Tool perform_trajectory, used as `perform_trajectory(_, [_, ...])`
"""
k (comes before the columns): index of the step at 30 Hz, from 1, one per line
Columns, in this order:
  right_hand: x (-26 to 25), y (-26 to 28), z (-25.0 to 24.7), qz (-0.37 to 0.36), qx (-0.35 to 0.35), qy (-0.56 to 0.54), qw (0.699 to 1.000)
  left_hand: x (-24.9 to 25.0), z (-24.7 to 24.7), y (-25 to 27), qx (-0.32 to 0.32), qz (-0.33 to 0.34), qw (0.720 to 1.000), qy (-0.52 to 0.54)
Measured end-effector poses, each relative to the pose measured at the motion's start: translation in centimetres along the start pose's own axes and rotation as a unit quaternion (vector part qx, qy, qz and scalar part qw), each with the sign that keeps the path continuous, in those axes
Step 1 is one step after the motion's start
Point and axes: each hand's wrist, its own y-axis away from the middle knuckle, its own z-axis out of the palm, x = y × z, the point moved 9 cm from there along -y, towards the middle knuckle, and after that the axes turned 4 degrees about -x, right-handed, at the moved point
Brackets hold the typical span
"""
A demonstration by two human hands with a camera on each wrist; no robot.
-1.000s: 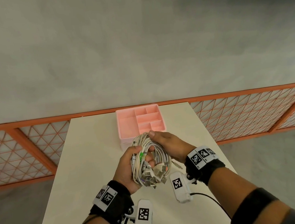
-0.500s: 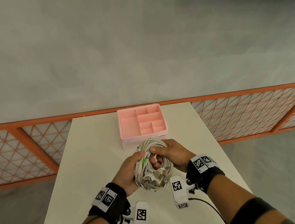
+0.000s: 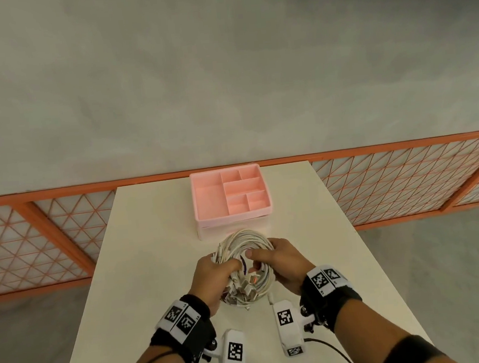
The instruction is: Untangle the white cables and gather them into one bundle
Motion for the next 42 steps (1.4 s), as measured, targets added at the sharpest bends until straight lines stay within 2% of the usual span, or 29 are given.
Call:
perform_trajectory(2, [1.1, 0.1, 0.2, 0.027, -0.002, -0.02, 0.999, -0.6, -0.3, 0.0, 0.017, -0.001, 1.0, 0.005])
perform_trajectory(5, [2.7, -0.4, -0.2, 0.077, 0.022, 0.022, 0.997, -1.9, -0.6, 0.0, 0.033, -0.006, 0.999, -0.004])
perform_trajectory(8, [3.8, -0.6, -0.6, 0.128, 0.015, 0.064, 0.99, -2.6, -0.2, 0.3, 0.008, -0.024, 0.999, -0.02])
perform_trajectory(13, [4.3, -1.3, -1.3, 0.118, 0.033, 0.093, 0.988, -2.9, 0.0, 0.5, -0.028, -0.068, 0.997, -0.031])
perform_trajectory(19, [6.2, -2.3, -0.7, 0.102, 0.048, 0.108, 0.988, -5.1, -1.7, -0.7, 0.023, -0.073, 0.996, -0.048])
perform_trajectory(25, [9.1, -2.9, 1.2, 0.131, -0.019, 0.1, 0.986, -6.2, -3.4, -0.9, 0.06, -0.054, 0.991, -0.108])
perform_trajectory(28, [9.8, -4.1, 1.7, 0.133, -0.032, 0.085, 0.987, -6.9, -4.2, -1.2, 0.091, -0.065, 0.989, -0.092])
perform_trajectory(30, [9.5, -5.1, 1.6, 0.108, -0.029, 0.135, 0.985, -8.0, -4.7, -1.4, 0.114, -0.084, 0.988, -0.066])
perform_trajectory(33, [9.7, -6.1, 1.3, 0.117, -0.023, 0.2, 0.972, -8.9, -5.2, -1.5, 0.142, -0.103, 0.984, -0.036])
perform_trajectory(37, [10.9, -8.7, 2.3, 0.107, -0.096, 0.314, 0.938, -9.6, -7.4, -2.4, 0.172, -0.115, 0.978, -0.039])
perform_trajectory(40, [9.9, -9.7, 2.4, 0.133, -0.108, 0.376, 0.911, -10.1, -8.6, -3.0, 0.168, -0.125, 0.976, -0.058])
perform_trajectory(42, [8.8, -10.8, 2.3, 0.107, -0.117, 0.424, 0.892, -10.4, -9.0, -3.1, 0.171, -0.131, 0.975, -0.058])
